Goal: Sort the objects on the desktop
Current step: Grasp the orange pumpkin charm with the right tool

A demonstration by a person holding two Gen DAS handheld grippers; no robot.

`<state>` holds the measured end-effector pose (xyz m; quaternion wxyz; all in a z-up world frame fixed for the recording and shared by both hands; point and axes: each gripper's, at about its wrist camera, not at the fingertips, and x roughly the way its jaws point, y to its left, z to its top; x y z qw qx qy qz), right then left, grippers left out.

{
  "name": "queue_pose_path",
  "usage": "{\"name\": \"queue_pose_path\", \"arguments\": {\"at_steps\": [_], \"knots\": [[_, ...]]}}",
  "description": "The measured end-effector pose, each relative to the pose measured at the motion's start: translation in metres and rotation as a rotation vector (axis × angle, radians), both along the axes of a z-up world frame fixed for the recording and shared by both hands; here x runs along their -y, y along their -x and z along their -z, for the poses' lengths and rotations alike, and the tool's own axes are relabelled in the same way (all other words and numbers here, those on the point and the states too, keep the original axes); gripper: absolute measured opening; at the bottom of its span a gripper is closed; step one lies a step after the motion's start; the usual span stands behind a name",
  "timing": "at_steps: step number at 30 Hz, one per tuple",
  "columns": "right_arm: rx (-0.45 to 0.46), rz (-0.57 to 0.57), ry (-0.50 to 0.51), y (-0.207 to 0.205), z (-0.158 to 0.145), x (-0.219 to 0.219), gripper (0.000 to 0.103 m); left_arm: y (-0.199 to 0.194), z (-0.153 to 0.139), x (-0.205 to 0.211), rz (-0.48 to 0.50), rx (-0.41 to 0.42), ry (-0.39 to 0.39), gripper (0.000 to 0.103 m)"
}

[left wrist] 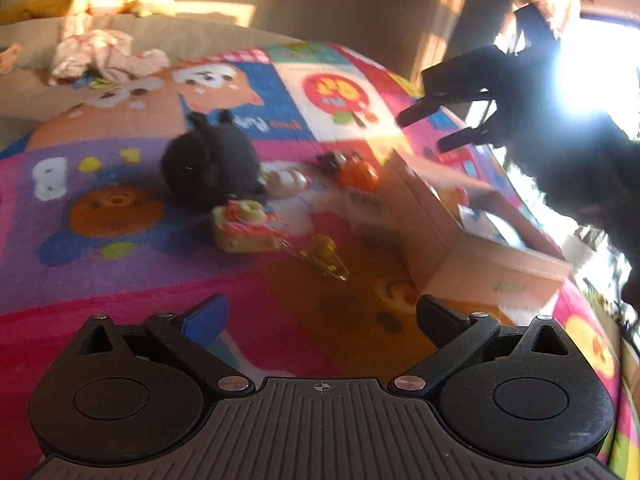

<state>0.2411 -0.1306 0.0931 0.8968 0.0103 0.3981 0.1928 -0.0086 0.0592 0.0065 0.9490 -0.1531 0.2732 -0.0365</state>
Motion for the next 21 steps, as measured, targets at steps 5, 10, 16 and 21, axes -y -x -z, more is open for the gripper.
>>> {"name": "queue_pose_path", "arguments": {"at_steps": [5, 10, 16, 21], "knots": [[-0.082, 0.020, 0.081, -0.067, 0.026, -0.054, 0.065, 0.003, 0.000, -0.010, -0.031, 0.017, 0.059, 0.103], [-0.167, 0.118, 0.104, -0.123, 0.061, -0.064, 0.044, 0.003, 0.001, -0.014, -0.028, 0.027, 0.086, 0.103], [-0.335, -0.096, -0.032, -0.112, 0.066, -0.072, 0.036, 0.004, 0.002, -0.015, -0.013, 0.031, 0.108, 0.103], [-0.234, -0.076, 0.080, -0.100, 0.040, -0.076, 0.040, 0.002, 0.003, -0.017, -0.018, 0.028, 0.116, 0.103]]}}
